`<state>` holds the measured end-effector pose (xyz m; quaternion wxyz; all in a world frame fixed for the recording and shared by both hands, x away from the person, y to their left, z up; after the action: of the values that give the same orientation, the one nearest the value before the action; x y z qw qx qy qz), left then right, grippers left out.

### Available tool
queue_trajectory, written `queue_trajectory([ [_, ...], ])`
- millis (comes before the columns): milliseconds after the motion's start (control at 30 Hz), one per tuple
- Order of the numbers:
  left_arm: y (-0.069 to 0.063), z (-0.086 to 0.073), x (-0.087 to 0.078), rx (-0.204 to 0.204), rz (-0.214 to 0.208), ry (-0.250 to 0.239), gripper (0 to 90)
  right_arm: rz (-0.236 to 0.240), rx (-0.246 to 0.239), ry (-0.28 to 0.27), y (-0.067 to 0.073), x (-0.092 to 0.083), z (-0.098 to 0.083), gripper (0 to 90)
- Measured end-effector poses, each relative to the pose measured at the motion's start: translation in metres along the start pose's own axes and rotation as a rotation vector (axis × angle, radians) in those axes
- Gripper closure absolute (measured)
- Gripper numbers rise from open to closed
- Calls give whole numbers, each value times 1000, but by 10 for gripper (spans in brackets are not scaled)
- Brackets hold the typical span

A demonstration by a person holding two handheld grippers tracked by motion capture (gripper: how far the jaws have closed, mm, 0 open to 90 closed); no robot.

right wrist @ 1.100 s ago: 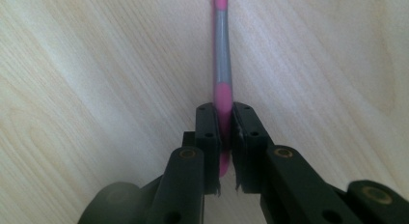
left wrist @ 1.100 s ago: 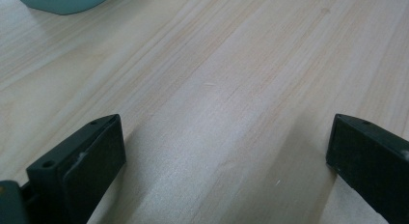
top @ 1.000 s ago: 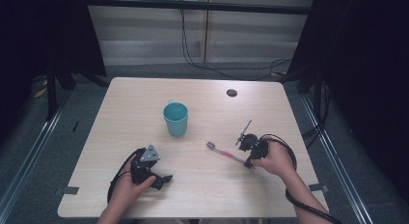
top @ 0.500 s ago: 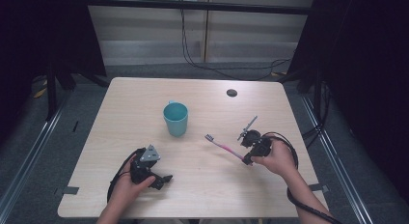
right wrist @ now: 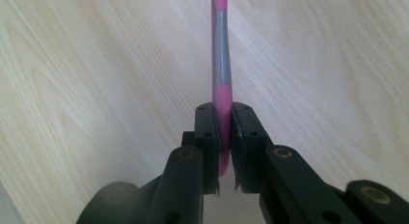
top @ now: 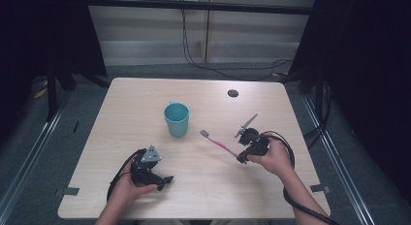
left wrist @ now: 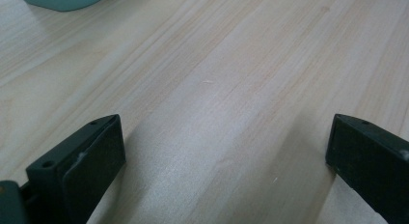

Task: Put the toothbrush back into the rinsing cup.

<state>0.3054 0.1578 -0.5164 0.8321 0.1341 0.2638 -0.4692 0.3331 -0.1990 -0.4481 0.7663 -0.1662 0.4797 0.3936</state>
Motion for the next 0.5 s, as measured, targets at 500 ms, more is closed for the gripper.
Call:
queue_trajectory([
  [500,12,6,-10,-63,-11,26,152,21,13,-92,11,3,14,822],
])
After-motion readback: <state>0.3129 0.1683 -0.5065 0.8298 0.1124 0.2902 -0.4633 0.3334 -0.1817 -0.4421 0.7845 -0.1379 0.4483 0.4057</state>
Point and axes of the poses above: each handheld gripper's, and its own axes: x roughly forward along the jaws, z roughly out of its top, y roughly to its left, the point moved 1 cm from there along x, roughly forward along the jaws, and after that the axes turned 12 degrees about -y, right-handed, at the moved point
